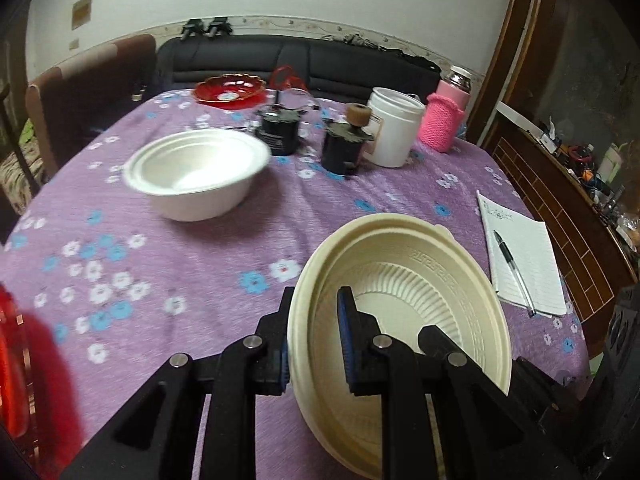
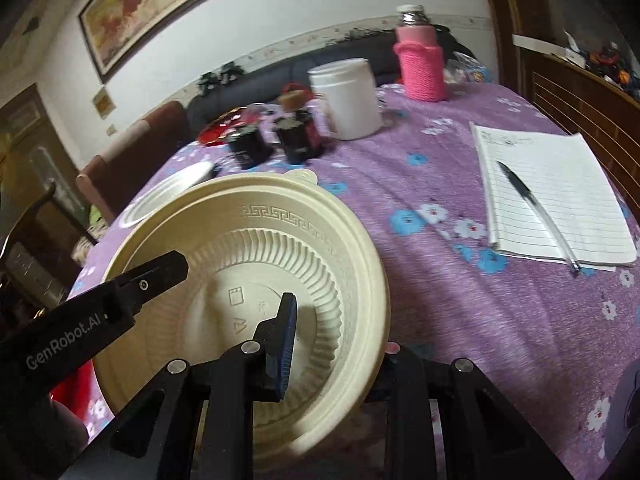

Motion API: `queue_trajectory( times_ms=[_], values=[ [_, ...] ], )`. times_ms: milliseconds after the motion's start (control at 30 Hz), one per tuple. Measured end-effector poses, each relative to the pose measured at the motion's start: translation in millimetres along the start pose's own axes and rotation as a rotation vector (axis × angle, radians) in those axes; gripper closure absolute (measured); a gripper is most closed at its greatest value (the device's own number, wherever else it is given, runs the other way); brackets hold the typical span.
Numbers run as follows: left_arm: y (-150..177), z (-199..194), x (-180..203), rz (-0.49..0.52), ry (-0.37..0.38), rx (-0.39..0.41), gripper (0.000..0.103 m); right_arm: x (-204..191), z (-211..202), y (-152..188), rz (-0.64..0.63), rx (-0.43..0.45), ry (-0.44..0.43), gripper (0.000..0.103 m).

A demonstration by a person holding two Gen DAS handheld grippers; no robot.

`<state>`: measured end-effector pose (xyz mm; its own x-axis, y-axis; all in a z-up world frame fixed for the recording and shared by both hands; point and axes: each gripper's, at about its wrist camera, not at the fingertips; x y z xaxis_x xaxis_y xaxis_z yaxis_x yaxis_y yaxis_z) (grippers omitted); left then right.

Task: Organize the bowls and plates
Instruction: 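Lift the beige bowl and carry it toward the red plate stack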

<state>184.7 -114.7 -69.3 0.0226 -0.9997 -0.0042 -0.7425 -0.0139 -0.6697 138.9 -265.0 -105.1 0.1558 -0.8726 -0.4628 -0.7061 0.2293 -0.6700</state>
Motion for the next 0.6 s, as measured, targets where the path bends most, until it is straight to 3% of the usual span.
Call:
queue_trajectory(
  times_ms=[200,400,600],
  values=[
    [13,-27,-32,-0.001,-0.060,0.031,0.086,-29,2,12,0.003,-0.033,-0.110,0.077],
    [25,-54,-64,-0.029,-0.073,0.051,0.086,-73,-20,31,-0.055,-0.013,-0.094,0.077],
    [42,-76,-85,-0.065,-0.027,0.053,0.086,-101,-46,56,-0.082,0.006,-0.059,0.077]
  ],
)
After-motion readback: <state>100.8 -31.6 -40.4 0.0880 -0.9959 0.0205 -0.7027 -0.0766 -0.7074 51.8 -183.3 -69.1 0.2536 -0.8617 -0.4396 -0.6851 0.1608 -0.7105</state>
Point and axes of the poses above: each gripper's, at about its wrist camera, not at the fingertips, and z roughly the way its jaws point, x to its right, y to its underside, and after that the axes turned 13 degrees about -y, right-handed
